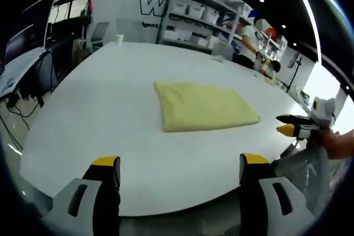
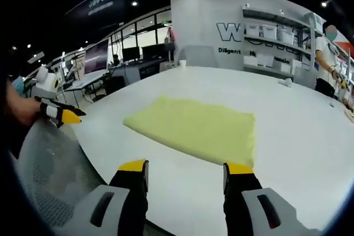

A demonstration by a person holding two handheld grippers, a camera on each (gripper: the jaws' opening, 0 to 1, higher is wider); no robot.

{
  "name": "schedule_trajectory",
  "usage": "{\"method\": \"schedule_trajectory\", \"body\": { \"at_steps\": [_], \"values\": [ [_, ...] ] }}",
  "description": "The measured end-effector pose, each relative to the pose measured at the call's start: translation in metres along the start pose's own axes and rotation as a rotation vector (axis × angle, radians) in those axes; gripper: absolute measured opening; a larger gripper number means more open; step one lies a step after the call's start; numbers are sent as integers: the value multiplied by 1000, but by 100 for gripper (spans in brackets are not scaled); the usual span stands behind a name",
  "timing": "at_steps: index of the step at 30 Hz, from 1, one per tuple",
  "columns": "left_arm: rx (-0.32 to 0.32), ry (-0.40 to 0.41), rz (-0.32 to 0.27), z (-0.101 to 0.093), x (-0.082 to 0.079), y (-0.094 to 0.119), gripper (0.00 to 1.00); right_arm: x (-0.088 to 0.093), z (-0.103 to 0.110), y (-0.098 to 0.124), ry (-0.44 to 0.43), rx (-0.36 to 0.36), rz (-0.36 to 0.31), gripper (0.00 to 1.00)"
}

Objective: Fold the garment on the visible template until the final outline fits inside the template.

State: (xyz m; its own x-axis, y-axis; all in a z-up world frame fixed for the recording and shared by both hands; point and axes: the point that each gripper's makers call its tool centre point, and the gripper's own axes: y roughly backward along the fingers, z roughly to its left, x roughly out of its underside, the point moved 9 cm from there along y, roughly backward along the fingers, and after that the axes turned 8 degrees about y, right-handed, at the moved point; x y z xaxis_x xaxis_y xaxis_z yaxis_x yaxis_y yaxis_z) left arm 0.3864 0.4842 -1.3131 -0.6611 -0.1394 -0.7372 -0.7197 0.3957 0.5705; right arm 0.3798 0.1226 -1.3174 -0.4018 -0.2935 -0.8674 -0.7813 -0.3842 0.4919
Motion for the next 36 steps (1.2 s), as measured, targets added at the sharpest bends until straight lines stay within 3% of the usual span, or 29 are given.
{"method": "schedule_trajectory", "body": {
  "at_steps": [10, 17, 36],
  "values": [
    [22, -22, -14, -2, 0, 2, 93, -1, 0, 1, 2, 3, -11, 54],
    [15, -10, -49, 1, -3, 2, 99, 0, 2, -2, 5, -21, 11, 61],
    [7, -34, -67, 3, -4, 4, 99, 4, 2, -5, 5, -34, 41, 77]
  ]
}}
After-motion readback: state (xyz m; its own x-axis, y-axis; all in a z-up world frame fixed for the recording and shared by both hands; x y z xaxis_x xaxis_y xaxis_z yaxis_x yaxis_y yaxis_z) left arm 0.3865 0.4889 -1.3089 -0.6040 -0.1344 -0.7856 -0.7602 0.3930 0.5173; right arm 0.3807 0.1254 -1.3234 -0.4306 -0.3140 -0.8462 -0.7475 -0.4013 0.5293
